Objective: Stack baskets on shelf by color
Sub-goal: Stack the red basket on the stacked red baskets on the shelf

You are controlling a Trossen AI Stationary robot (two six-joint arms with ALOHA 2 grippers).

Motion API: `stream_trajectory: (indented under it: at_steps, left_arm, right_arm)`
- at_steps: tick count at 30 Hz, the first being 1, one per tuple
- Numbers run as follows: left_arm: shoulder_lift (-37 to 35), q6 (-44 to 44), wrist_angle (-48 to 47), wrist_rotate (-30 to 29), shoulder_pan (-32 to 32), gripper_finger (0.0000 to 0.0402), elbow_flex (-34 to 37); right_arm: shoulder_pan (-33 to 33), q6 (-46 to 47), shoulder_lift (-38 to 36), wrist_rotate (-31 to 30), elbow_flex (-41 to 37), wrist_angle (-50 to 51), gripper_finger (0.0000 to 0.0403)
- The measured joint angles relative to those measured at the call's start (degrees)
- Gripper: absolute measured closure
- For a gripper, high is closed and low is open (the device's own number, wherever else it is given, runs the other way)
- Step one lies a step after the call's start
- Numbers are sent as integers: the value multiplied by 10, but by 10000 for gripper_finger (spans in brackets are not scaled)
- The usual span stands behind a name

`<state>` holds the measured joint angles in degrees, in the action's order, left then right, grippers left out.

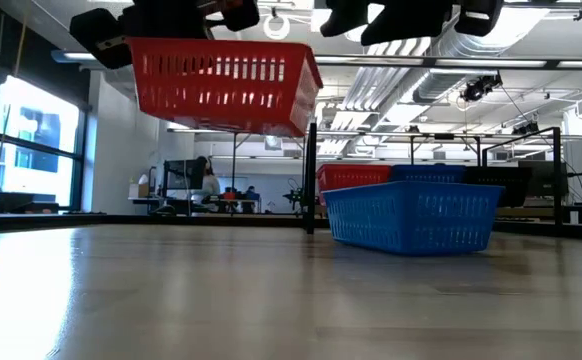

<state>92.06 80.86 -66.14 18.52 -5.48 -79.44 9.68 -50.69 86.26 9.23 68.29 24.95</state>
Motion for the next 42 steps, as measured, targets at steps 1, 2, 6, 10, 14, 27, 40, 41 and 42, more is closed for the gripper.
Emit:
stream_trajectory:
  at_steps: [1, 2, 6, 10, 14, 27, 40, 41, 42]
  left_arm:
    - [3, 0, 2, 3, 0, 401, 0]
    - [7, 0, 6, 9, 0, 401, 0]
    - [18, 0, 51, 28, 1, 401, 0]
    - [19, 1, 91, 29, 5, 401, 0]
    - [19, 10, 95, 25, 9, 401, 0]
    - [19, 4, 111, -6, 9, 392, 0]
    - [19, 10, 133, -50, 9, 322, 0]
    - [19, 10, 133, -53, 9, 316, 0]
    - [19, 10, 133, -55, 9, 309, 0]
  right_arm:
    - [1, -6, 0, 0, 0, 1, 227]
    - [1, -10, 1, 0, 0, 0, 227]
    - [1, -23, 17, 0, 0, -2, 227]
    - [1, -23, 35, -4, 0, -4, 227]
    - [4, -25, 45, -28, 0, -3, 227]
    - [3, -36, 53, -31, 0, 49, 353]
    - [5, -24, 53, -49, 0, 70, 400]
    - [5, -20, 53, -50, 0, 72, 401]
    - [5, -17, 53, -51, 0, 75, 402]
